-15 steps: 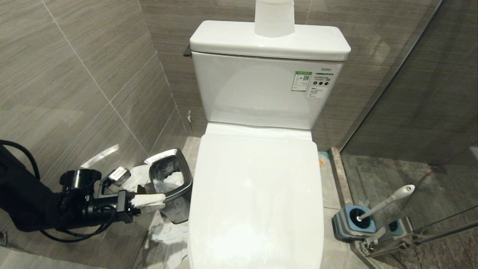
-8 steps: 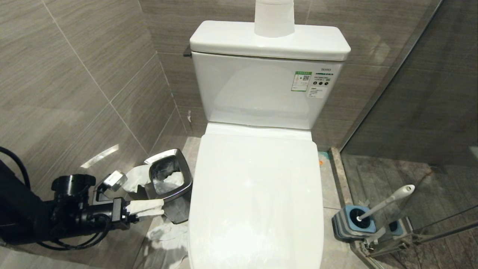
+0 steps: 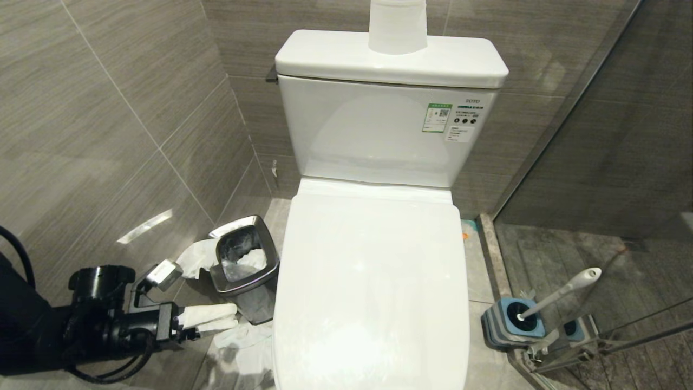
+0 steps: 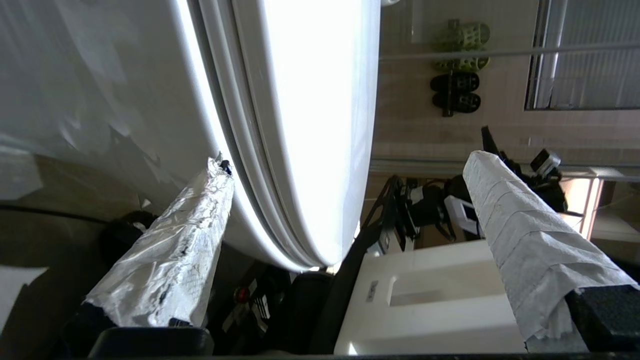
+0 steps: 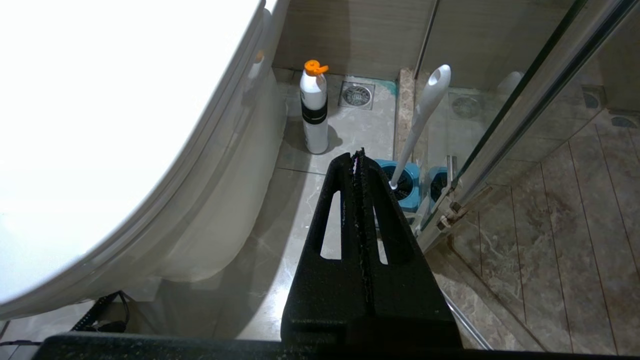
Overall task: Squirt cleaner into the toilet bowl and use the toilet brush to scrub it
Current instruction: Use the left hand to lift the toilet lid slightly
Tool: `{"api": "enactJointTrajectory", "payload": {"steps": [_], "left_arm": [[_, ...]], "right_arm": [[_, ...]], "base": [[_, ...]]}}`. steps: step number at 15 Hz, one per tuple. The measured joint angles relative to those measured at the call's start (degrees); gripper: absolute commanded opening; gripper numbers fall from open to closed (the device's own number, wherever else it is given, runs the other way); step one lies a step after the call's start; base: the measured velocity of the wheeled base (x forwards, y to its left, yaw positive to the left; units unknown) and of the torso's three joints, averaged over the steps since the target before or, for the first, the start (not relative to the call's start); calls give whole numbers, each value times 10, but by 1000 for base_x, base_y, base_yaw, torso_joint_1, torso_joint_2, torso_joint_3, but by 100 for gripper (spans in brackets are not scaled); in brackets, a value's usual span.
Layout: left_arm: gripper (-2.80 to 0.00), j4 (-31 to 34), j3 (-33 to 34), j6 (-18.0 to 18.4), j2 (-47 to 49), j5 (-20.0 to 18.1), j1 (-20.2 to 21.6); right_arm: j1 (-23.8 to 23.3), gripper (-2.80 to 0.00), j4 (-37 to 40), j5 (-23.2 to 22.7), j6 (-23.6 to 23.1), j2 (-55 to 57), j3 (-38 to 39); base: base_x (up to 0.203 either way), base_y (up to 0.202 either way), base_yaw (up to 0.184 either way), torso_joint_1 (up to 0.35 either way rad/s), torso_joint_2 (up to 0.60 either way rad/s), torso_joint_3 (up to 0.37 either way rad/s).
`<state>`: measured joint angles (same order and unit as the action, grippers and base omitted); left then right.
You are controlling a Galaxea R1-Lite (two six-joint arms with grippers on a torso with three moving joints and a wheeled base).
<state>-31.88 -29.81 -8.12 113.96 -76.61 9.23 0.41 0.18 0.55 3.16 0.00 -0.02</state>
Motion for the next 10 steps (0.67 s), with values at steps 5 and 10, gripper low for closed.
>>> {"api": "enactJointTrajectory", "payload": {"steps": [5,10], "left_arm": [[0,-30,76,35,-12,-1,-20],[0,-78,104,29,-17,-3,-77]], "right_arm": [[0,-280,0,0,0,0,0],[0,-280,0,0,0,0,0]], "base": [[0,0,0,0,0,0],[0,0,0,0,0,0]]}}
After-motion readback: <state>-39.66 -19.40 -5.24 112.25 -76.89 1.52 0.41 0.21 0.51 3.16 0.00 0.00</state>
